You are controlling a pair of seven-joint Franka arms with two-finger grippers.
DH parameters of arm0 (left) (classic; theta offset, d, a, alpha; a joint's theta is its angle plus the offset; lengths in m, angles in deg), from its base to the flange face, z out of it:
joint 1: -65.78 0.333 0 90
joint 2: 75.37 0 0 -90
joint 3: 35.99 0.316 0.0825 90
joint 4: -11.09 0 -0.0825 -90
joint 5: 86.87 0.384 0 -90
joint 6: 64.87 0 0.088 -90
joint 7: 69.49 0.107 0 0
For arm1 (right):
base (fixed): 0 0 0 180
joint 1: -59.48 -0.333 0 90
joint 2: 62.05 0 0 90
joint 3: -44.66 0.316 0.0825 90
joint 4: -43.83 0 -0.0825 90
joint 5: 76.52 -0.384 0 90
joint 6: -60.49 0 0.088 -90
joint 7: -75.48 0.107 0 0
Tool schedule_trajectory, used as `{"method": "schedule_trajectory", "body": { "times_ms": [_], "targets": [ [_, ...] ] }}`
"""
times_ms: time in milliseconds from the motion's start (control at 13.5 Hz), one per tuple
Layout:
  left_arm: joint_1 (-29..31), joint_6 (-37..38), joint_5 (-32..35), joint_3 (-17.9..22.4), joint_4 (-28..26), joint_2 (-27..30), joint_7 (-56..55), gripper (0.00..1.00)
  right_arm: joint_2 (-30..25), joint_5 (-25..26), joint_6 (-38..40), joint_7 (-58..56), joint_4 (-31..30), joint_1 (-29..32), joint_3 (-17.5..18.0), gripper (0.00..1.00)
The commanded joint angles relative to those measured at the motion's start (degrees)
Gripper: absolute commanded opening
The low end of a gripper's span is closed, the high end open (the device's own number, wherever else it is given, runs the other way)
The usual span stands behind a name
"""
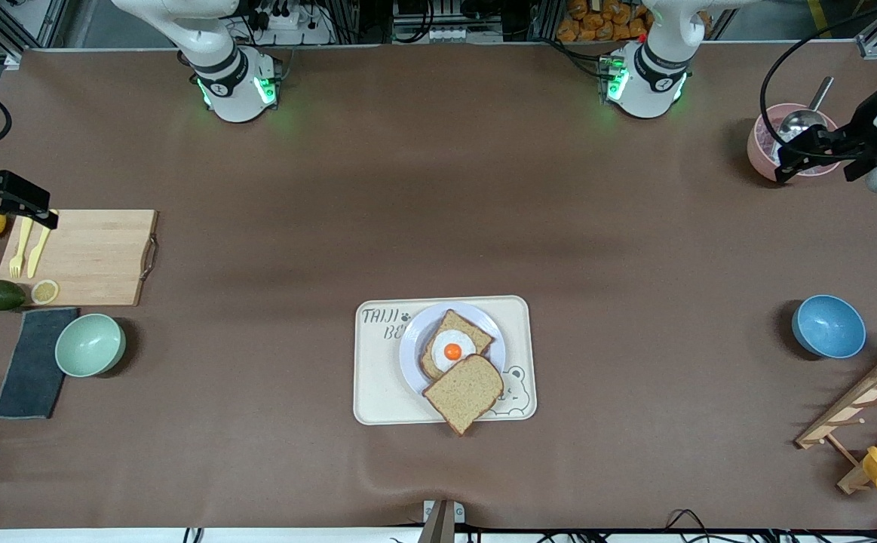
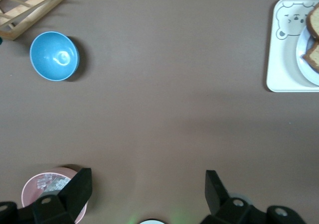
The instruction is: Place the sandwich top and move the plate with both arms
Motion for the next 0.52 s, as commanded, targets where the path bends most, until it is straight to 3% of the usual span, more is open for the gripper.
{"method": "schedule_trajectory", "body": {
  "times_ms": [0, 445],
  "targets": [
    [-0.92, -0.21, 1.70, 0.58, -0.76, 1.13, -0.50, 1.00, -0.16, -0.17, 0.60, -0.12, 0.60, 0.56, 0.15, 1.00],
    [-1.53, -0.21, 1.69, 0.94, -0.58, 1.22, -0.77, 1.00, 0.02, 0.10, 0.33, -0.21, 0.51, 0.91, 0.15, 1.00]
  ]
}}
